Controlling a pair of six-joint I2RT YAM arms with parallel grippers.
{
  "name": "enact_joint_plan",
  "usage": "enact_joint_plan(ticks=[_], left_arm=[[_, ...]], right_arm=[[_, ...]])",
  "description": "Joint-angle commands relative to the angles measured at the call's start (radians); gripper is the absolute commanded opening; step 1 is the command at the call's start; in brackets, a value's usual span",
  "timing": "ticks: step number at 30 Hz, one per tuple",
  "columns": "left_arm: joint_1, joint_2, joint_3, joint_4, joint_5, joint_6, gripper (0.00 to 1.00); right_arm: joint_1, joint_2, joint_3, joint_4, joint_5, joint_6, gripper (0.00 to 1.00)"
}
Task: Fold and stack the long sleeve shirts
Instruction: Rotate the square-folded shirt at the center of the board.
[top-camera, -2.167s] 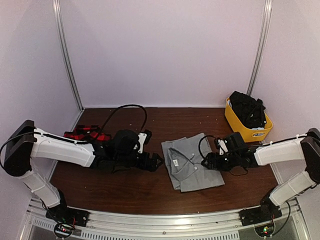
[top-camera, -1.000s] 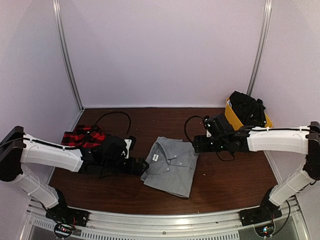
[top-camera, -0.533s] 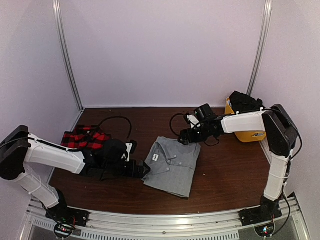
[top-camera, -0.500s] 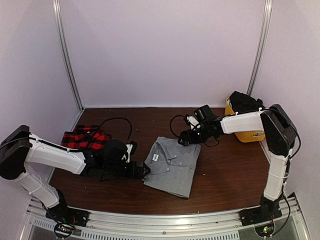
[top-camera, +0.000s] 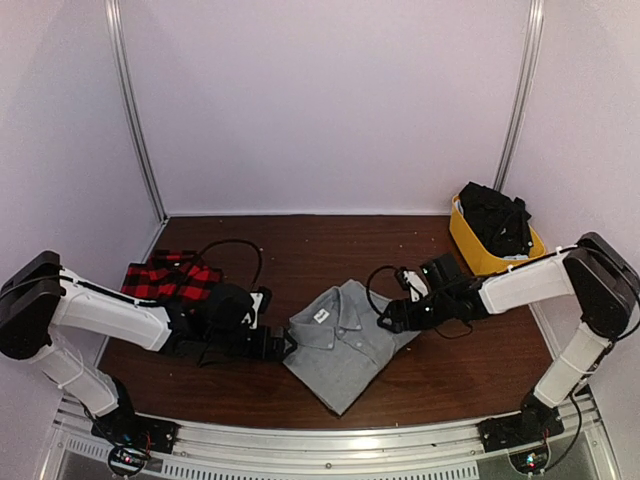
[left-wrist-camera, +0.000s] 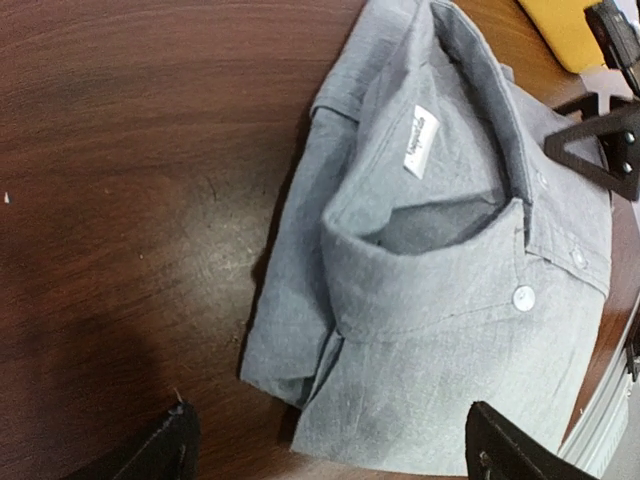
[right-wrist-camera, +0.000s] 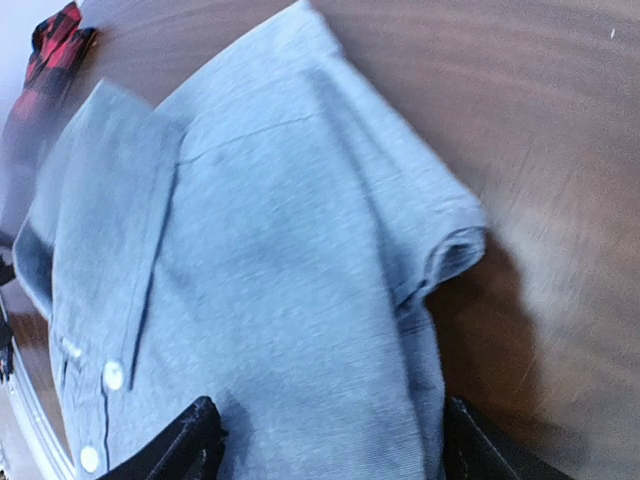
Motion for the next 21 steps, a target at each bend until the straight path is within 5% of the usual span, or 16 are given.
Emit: enact_joint_plan(ticks=[1, 7, 14, 21], left_arm=[[0.003, -0.044, -0.015, -0.001, -0.029, 0.001, 0.94], [0.003, -0.089, -0.014, -0.082, -0.106, 0.028, 0.94], [0.003, -0.122, -0.017, -0.107, -0.13, 0.058, 0.93], [-0.031, -0.127, -0.024, -0.072, -0.133, 0.112, 0.93]], right_arm=[[0.13, -0.144, -0.183, 0.166, 0.089, 0.25, 0.76], [0.419, -0.262, -0.267, 0.198, 0.307, 0.459, 0.77], [0.436, -0.374, -0.133, -0.098, 0.589, 0.359, 0.8], [0.444, -0.285, -0.027, -0.08, 0.407, 0.203, 0.7]])
